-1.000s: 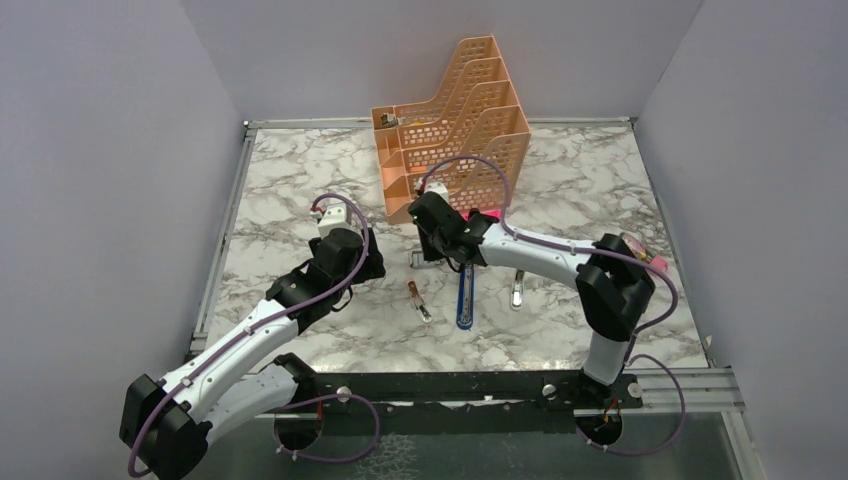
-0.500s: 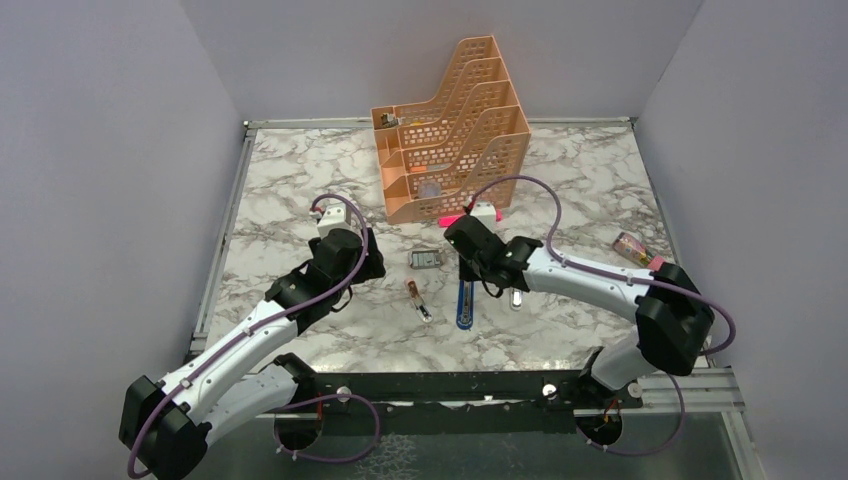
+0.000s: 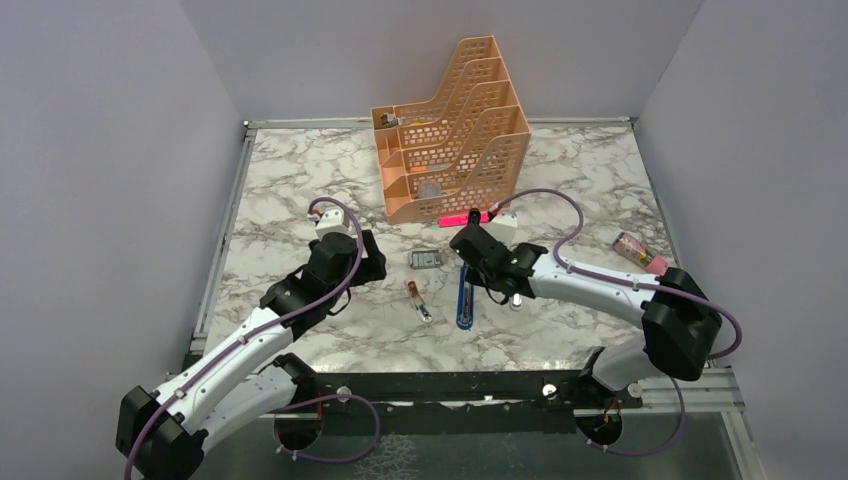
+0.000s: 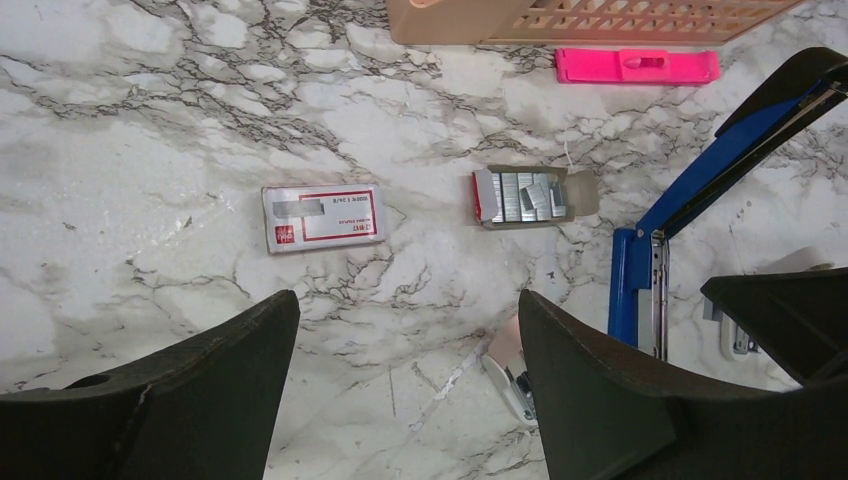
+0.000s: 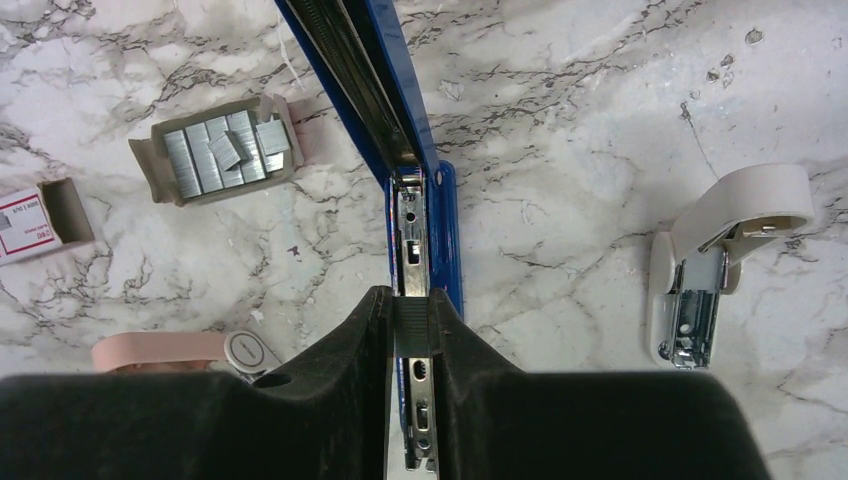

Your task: Load the staples into the stapler

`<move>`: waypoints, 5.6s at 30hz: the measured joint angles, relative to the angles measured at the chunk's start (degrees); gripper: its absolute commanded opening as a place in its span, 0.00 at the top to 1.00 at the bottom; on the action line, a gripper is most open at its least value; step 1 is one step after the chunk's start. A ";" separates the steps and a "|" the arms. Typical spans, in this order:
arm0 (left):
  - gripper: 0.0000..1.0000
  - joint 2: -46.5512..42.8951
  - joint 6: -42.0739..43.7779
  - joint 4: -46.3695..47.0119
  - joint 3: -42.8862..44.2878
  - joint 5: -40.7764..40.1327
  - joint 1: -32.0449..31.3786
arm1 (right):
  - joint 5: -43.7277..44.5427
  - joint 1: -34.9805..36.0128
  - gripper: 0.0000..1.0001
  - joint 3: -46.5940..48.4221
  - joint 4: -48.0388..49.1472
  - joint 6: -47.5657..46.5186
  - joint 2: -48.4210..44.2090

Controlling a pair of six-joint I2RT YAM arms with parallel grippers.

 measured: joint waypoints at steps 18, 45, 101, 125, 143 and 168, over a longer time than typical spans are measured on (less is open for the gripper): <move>0.19 0.00 0.00 0.83 -0.24 1.77 0.00 | 1.05 2.86 0.81 0.02 -1.25 5.03 2.75; 0.18 0.17 0.00 1.18 -0.35 1.77 0.00 | 1.07 2.86 0.81 0.02 -0.09 3.39 4.72; 0.18 0.17 0.00 1.18 -0.44 1.77 0.00 | 0.74 2.86 0.81 0.02 1.97 0.85 4.24; 0.18 0.20 0.00 1.18 -0.44 1.77 0.00 | 0.59 2.86 0.81 0.02 1.68 0.85 5.29; 0.18 0.20 0.00 1.18 -0.44 1.77 0.00 | 0.59 2.86 0.82 0.02 1.27 0.83 5.51; 0.18 0.20 0.00 1.18 -0.44 1.75 0.00 | 0.50 2.86 0.81 0.02 1.20 0.39 6.16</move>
